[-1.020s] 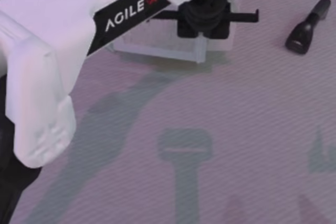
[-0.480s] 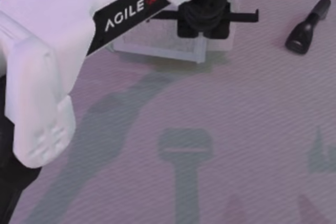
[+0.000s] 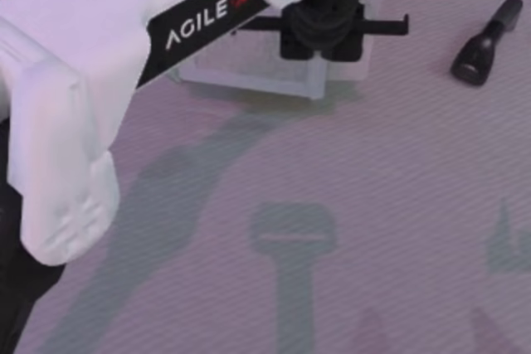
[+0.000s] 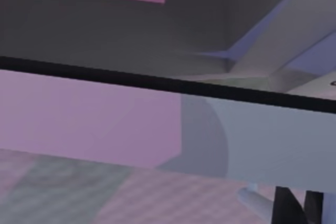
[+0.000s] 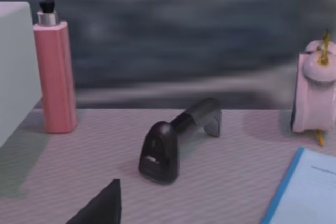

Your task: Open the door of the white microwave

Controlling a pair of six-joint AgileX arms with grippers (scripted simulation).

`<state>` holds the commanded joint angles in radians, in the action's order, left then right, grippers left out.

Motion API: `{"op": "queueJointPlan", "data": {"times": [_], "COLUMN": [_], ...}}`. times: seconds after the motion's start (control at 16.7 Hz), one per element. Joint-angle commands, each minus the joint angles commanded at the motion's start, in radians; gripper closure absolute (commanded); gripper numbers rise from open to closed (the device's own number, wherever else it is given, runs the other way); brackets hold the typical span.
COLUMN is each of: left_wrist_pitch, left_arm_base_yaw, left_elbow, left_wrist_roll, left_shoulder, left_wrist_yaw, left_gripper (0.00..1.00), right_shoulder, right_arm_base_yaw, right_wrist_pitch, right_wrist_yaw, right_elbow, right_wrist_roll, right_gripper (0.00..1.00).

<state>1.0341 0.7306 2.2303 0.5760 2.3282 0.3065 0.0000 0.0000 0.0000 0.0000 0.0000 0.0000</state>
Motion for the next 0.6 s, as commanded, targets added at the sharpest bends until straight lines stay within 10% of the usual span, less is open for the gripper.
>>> {"op": "queueJointPlan", "data": {"times": [0.6], "left_wrist_pitch": [-0.092], "left_arm_base_yaw": [-0.004], "left_elbow": [-0.174], "left_wrist_roll": [-0.079], "left_shoulder": [-0.099], "left_wrist_yaw": [-0.034], "left_gripper": [1.0], "right_shoulder": [0.0], "right_arm_base_yaw": [0.0], "right_wrist_pitch": [0.0], "right_wrist_yaw": [0.0], "right_elbow": [0.0], "right_wrist_roll": [0.0], "right_gripper": [0.0]}}
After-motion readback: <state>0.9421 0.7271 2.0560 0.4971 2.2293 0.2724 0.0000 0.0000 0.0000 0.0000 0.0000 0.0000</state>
